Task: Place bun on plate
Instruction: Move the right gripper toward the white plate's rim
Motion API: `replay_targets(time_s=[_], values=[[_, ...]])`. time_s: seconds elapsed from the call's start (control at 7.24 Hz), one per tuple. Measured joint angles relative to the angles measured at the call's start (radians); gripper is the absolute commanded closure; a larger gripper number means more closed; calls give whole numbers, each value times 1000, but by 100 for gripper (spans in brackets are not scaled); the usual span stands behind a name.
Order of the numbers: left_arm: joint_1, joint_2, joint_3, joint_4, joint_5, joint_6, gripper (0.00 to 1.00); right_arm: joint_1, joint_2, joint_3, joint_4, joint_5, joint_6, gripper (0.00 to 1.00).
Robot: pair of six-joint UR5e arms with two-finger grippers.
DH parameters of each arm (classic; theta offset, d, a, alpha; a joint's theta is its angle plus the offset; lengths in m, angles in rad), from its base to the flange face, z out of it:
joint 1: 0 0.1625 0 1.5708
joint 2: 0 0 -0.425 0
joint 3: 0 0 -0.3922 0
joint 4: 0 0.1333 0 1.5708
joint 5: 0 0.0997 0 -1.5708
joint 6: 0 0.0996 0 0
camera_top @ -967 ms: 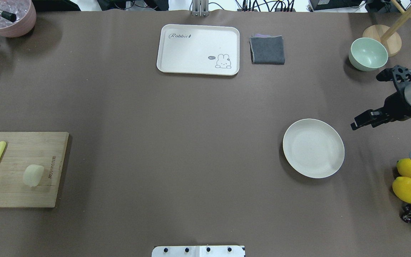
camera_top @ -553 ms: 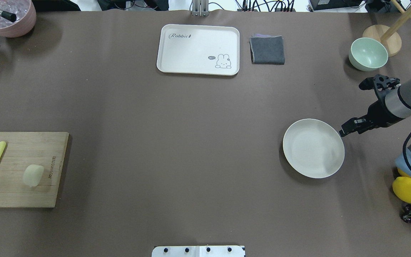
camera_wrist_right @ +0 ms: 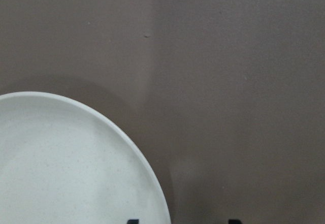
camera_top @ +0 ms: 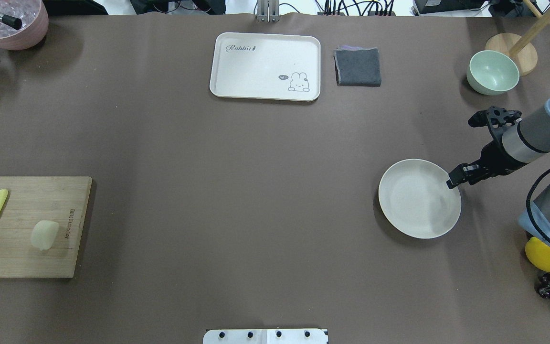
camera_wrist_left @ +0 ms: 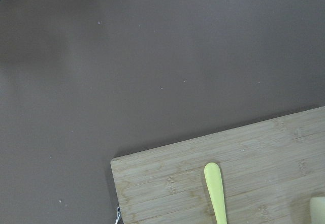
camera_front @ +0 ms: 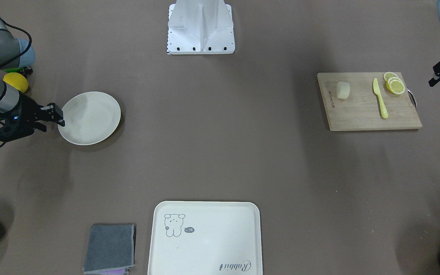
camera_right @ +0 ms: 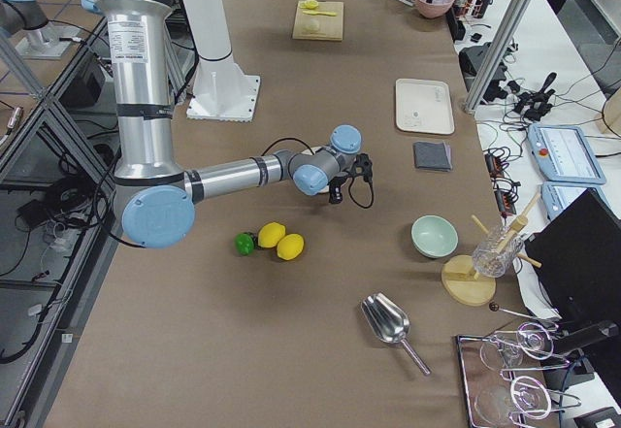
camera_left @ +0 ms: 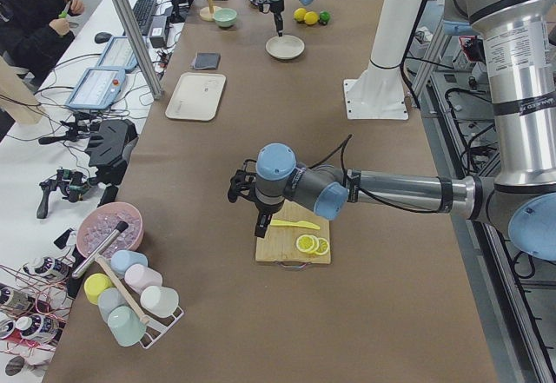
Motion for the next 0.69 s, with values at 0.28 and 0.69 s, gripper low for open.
replay_targets(time_s=[0.28,0.69], values=[[0,2,-2,0,2,0,2,-15,5,-5,0,2,0,100],[0,4,-6,0,-1,-4,2,-20,12,2,0,8,18,100]])
